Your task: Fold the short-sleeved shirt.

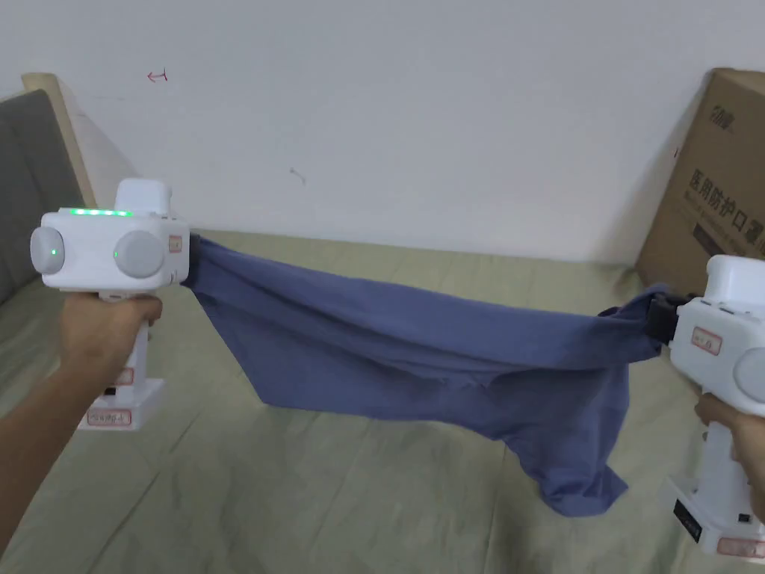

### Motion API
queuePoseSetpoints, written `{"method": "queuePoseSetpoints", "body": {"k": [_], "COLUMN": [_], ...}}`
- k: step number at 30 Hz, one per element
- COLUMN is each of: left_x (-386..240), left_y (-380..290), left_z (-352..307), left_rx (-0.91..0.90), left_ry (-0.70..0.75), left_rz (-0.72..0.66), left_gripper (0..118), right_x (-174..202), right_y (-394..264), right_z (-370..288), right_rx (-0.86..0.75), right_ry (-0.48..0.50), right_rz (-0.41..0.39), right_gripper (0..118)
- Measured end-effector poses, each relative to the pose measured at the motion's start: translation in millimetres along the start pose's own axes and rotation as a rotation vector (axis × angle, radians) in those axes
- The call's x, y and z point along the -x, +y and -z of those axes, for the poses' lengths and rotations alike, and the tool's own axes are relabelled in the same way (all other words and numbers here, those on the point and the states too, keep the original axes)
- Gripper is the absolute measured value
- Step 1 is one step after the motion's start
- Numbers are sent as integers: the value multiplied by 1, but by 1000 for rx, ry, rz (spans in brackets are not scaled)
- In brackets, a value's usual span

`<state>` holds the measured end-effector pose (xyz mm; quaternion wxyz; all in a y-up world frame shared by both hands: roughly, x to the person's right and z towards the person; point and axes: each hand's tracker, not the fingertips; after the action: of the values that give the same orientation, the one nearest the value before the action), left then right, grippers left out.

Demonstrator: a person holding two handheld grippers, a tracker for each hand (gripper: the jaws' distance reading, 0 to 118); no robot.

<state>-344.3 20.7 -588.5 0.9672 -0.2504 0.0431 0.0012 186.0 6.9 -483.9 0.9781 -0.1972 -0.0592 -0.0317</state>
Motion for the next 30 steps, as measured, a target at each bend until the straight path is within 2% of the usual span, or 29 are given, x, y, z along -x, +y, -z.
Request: {"method": "queuePoseSetpoints", "body": {"k": [7,13,22,30], "left_x": [21,37,70,90], "left_y": [-97,-183,-290,-359], "left_z": [-17,-66,-147,-188], "left_rx": [134,248,350,502], "left_ry": [-14,-27,-19,20], "left_rz": [1,52,30,49], "left_gripper": [4,3,3,3], "right_x": [5,-5,-30,-44], "right_y": [-86,-155,-232,-305], "right_z": [-12,-61,-157,-206], "right_rx": [136,216,280,499], "right_ry": [-8,-19,-46,-85], "right_rz": [24,64,44,106], "right_gripper": [10,10,10,10]}}
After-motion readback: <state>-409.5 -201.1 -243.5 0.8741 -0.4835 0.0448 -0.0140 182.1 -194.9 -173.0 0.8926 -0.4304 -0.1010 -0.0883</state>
